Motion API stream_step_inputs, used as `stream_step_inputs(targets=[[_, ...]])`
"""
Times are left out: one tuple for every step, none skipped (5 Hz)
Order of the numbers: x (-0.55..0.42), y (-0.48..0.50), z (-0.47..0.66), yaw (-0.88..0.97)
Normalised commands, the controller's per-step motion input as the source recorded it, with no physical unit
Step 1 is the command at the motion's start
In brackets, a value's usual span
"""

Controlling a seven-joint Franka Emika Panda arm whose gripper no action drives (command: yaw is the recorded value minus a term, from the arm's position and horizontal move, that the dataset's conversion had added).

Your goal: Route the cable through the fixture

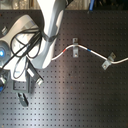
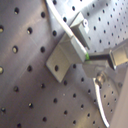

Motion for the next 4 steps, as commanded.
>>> stream_step_inputs(targets=[[-0.041,0.078,0.29,0.01],[0.000,0.000,0.02,0.00],[-0.218,-0.043,0.48,0.00],[-0.253,0.011,0.00,0.09]])
